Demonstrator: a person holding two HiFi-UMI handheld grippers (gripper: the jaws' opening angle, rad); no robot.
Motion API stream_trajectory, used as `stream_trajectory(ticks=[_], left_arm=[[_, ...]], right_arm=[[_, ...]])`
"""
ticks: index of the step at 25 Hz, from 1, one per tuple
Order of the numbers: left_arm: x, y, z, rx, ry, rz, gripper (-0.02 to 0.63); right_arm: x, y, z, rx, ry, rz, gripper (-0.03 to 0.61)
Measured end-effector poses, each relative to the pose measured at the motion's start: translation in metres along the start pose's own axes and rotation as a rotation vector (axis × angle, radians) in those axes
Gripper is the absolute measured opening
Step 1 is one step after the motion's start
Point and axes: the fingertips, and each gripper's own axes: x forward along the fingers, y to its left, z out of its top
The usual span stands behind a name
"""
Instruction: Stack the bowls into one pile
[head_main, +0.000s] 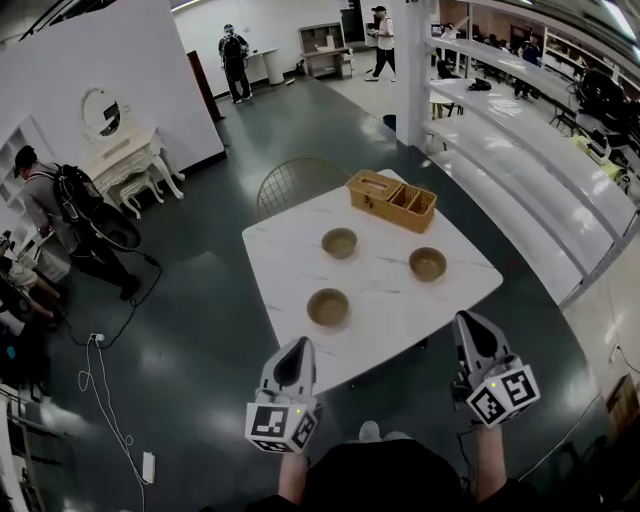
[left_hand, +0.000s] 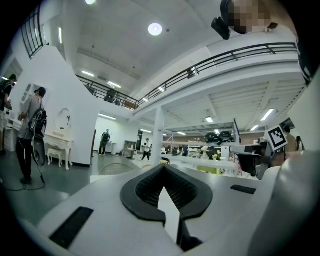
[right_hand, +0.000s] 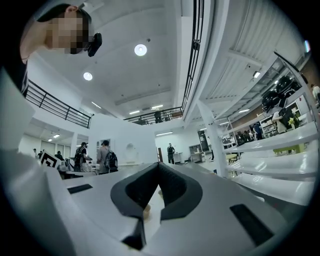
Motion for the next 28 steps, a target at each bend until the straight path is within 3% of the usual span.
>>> stream_trajectory(ticks=[13,28], left_arm=[[0.021,0.039,-0.028,-0.056,0.080,0.056,0.015],[0.114,0.069,-0.025,-0.074,0.102,0.155,0.014]], right_arm=[[0.062,-0.019,-0.021,0.033,0.070,-0.036,0.014],[0.181,-0.065,-0.037,0.103,0.120,0.100,0.014]])
